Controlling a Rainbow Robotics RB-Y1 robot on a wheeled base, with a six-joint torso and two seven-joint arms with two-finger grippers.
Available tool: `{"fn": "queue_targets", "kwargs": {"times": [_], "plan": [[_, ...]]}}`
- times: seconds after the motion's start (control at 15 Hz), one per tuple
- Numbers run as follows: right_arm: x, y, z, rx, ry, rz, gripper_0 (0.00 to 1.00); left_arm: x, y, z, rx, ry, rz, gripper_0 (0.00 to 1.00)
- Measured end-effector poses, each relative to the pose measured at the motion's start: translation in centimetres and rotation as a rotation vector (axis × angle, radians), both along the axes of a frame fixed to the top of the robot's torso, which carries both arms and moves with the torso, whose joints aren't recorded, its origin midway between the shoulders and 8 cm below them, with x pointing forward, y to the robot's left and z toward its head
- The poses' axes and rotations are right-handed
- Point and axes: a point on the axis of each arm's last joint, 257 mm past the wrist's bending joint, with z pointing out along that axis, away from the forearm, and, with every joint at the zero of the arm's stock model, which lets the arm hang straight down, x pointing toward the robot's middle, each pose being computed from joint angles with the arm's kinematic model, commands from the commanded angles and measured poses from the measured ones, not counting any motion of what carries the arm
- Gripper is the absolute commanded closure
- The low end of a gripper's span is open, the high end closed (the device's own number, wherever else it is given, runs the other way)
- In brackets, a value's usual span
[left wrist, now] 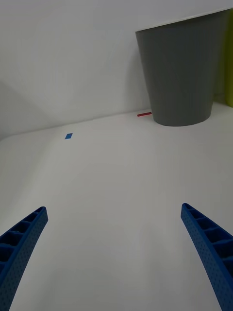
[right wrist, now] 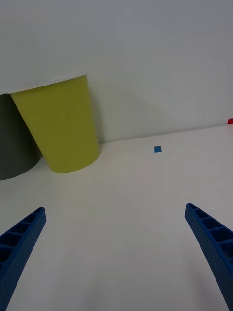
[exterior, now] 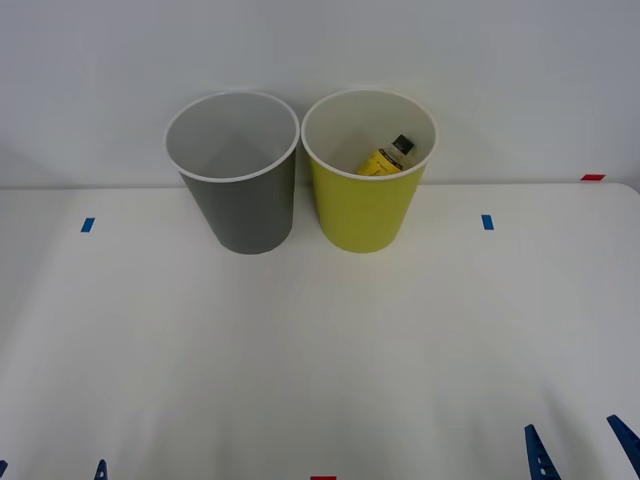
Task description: Put cans in the gray bin and PET bottles in the light green bin.
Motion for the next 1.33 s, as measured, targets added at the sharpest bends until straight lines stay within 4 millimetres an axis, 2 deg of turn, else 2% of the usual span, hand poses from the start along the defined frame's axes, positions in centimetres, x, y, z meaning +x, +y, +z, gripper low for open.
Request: {"fn": "queue_targets", "kwargs": {"times": [1.33], "plan": [[0.00,0.00,0.00,0.000,0.000,0.000,0.00,-0.03,-0.10,-0.02,0.006,0.001,-0.003,0.08]]}}
